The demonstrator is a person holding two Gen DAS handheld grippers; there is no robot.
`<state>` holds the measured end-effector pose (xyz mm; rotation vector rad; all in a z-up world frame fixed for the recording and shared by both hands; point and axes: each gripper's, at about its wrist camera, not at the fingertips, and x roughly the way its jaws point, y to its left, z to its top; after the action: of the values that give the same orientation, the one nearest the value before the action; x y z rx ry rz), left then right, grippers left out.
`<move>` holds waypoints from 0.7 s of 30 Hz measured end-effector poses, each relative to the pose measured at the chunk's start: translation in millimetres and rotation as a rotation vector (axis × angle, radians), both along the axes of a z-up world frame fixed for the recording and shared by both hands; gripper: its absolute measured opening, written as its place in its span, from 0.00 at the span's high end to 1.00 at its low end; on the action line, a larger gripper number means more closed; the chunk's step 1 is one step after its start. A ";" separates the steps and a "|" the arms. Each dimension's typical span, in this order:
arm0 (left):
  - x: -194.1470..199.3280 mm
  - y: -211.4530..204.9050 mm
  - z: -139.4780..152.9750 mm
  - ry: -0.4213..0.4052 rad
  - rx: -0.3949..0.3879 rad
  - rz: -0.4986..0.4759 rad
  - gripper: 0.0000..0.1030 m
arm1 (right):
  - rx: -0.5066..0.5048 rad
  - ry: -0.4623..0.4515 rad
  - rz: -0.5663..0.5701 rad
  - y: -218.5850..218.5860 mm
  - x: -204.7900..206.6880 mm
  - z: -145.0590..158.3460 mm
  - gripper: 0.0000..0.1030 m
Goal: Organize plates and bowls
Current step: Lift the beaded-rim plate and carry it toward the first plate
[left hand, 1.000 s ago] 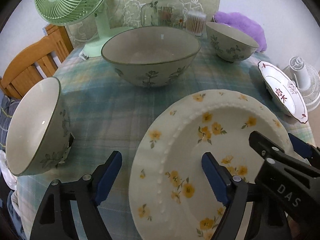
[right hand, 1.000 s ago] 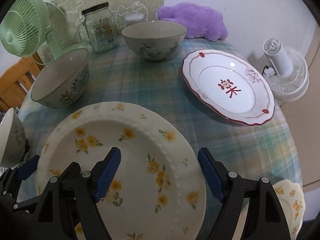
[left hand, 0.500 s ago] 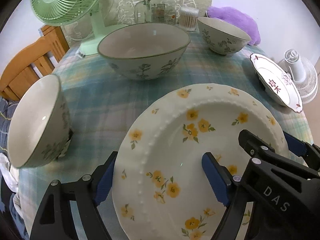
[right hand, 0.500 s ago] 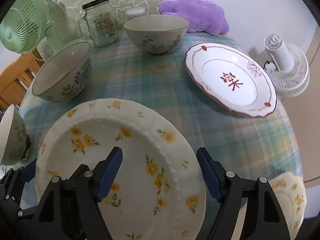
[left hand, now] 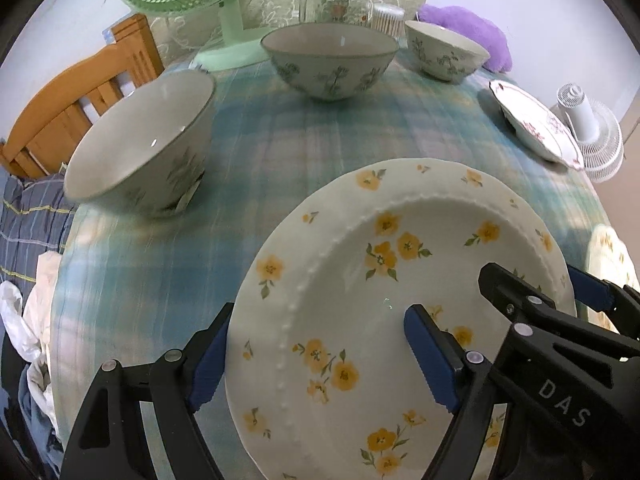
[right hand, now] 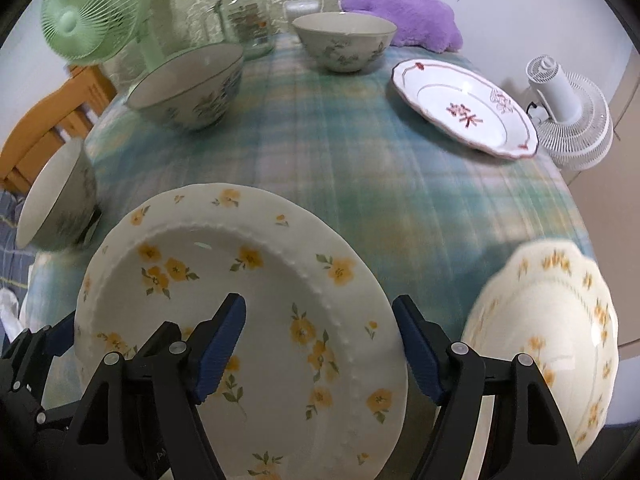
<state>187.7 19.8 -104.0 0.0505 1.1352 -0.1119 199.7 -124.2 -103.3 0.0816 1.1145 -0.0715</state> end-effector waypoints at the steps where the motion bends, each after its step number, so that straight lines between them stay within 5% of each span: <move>1: -4.1 1.6 -0.8 0.007 -0.001 -0.002 0.19 | 0.000 0.005 0.007 2.5 -4.8 -0.2 0.26; 17: -23.5 11.2 -5.3 -0.003 -0.012 -0.050 0.25 | -0.015 0.020 0.076 6.3 -26.6 -4.0 0.39; 21: -18.6 21.7 -5.5 0.022 -0.075 -0.008 0.32 | -0.011 0.037 0.098 2.8 -28.0 -10.1 0.44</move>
<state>169.1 41.6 -109.5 -0.0132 1.1519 -0.1623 171.7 -121.5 -113.4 0.0159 1.1531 0.0081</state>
